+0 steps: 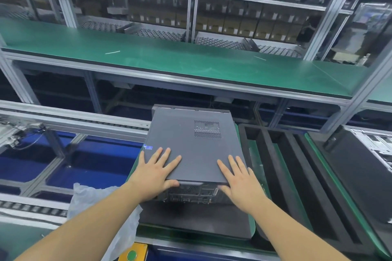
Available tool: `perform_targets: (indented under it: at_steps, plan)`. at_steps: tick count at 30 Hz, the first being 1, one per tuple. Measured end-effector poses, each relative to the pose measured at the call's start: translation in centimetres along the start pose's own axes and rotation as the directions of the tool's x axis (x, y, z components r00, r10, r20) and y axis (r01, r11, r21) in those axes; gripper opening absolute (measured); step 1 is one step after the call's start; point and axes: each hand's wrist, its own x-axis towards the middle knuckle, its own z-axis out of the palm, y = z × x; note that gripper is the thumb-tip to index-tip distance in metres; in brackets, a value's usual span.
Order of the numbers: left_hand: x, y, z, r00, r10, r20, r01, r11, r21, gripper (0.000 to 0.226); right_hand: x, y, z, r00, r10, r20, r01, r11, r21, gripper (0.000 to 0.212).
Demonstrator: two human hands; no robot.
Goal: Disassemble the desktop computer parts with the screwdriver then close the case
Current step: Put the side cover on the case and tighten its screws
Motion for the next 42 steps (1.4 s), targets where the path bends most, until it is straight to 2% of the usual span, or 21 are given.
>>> perform_targets:
  at_steps: [8, 11, 15, 23, 28, 32, 34, 36, 38, 40, 42]
  plan:
    - [-0.3, 0.1, -0.4, 1.000, -0.015, -0.004, 0.014, 1.000, -0.009, 0.089, -0.1, 0.6, -0.3, 0.999, -0.032, -0.023, 0.033, 0.999, 0.037, 0.083]
    - [-0.3, 0.7, -1.2, 0.999, 0.043, -0.017, -0.044, 0.997, -0.062, 0.095, -0.5, 0.6, -0.2, 0.999, -0.035, -0.023, 0.036, 0.997, 0.075, 0.084]
    - [0.2, 3.4, -1.7, 0.993, 0.113, -0.026, -0.115, 0.988, -0.100, 0.090, -0.8, 0.1, 0.3, 0.998, -0.005, -0.060, 0.010, 0.997, 0.073, 0.077]
    - [0.5, 5.2, -1.2, 0.997, 0.048, -0.052, -0.051, 0.998, -0.044, 0.079, -0.7, 0.9, 0.5, 0.992, -0.064, -0.110, 0.072, 0.995, 0.064, 0.070]
    - [2.3, 5.2, -1.8, 0.999, 0.025, 0.048, -0.021, 0.997, -0.079, 0.079, 0.6, 2.3, 0.3, 0.990, -0.117, -0.084, 0.118, 0.993, -0.002, 0.068]
    - [2.7, 6.0, -2.1, 0.995, -0.022, 0.100, 0.037, 0.987, -0.154, 0.072, 0.6, 2.6, -0.6, 0.994, -0.103, -0.025, 0.105, 0.983, 0.148, 0.068]
    - [2.6, 5.7, -2.6, 0.996, -0.017, 0.091, 0.035, 0.980, -0.198, 0.072, 0.3, 2.3, -0.9, 0.996, -0.086, -0.017, 0.088, 0.982, 0.169, 0.069]
    - [2.2, 4.4, -3.0, 0.998, -0.023, 0.064, 0.037, 0.971, -0.238, 0.078, -0.1, 1.9, -1.1, 1.000, -0.025, 0.008, 0.023, 0.980, 0.198, 0.071]
    - [1.1, 2.1, -2.8, 0.996, -0.062, 0.069, 0.075, 0.974, -0.213, 0.098, -0.4, 1.8, -1.0, 0.996, 0.080, 0.036, -0.087, 0.956, 0.280, 0.083]
    - [-0.1, -0.6, -2.8, 0.987, -0.126, 0.104, 0.141, 0.979, -0.150, 0.121, -0.7, 2.2, -1.0, 0.979, 0.191, 0.076, -0.205, 0.891, 0.404, 0.103]
    - [-0.8, -2.7, -3.0, 0.971, -0.198, 0.134, 0.220, 0.960, -0.175, 0.135, -0.6, 2.7, -1.1, 0.966, 0.242, 0.090, -0.251, 0.796, 0.551, 0.116]
